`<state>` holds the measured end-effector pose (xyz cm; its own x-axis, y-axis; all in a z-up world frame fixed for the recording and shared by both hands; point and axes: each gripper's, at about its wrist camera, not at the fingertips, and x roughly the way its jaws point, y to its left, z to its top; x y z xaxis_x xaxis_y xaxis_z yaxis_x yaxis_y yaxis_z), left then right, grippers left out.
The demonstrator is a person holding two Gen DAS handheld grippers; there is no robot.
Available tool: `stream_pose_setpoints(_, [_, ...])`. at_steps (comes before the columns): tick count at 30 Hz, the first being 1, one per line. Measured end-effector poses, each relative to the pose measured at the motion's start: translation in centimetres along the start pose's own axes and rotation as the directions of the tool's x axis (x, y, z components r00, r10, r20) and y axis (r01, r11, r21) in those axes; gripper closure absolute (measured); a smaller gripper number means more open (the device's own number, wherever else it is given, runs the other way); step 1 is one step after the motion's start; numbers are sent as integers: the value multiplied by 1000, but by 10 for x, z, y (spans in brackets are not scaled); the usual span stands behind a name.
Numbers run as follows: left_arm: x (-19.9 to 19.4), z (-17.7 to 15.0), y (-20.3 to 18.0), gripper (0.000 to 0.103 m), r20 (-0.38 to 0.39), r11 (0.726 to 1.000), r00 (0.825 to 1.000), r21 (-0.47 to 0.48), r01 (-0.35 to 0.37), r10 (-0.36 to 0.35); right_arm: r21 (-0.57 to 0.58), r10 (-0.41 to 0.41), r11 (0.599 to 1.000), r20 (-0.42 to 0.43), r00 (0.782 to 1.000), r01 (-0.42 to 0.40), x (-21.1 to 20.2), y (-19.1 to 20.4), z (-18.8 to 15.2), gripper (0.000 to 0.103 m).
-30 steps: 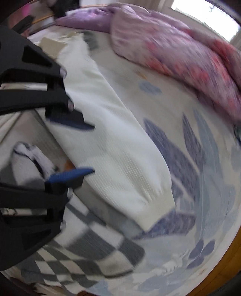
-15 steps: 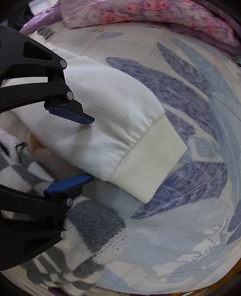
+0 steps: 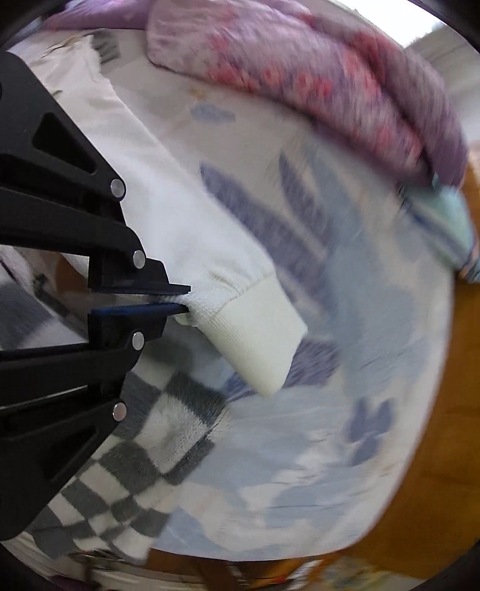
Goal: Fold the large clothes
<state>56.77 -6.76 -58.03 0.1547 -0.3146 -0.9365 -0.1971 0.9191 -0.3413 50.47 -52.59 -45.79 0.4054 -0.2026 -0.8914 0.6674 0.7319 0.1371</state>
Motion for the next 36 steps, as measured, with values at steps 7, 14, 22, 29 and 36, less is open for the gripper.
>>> stream_pose_setpoints(7, [-8, 7, 21, 40, -38, 990, 990, -10, 137, -138, -203, 239, 955, 93, 967, -216, -80, 108, -44, 100])
stream_pose_setpoints(14, [-102, -11, 115, 39, 110, 974, 979, -129, 186, -172, -355, 460, 822, -47, 886, -446, -132, 251, -146, 100])
stream_pose_setpoints(22, [-189, -35, 256, 39, 224, 974, 972, -227, -15, 67, -507, 527, 598, -335, 781, -621, -153, 402, -322, 102])
stream_pose_setpoints(29, [-214, -48, 338, 39, 220, 948, 970, -317, -28, 103, -589, 363, 533, -489, 793, -607, -121, 450, -448, 102])
stream_pose_setpoints(36, [-169, -37, 290, 39, 164, 942, 981, -300, 150, -103, -593, 307, 664, -339, 889, -455, -107, 370, -375, 98])
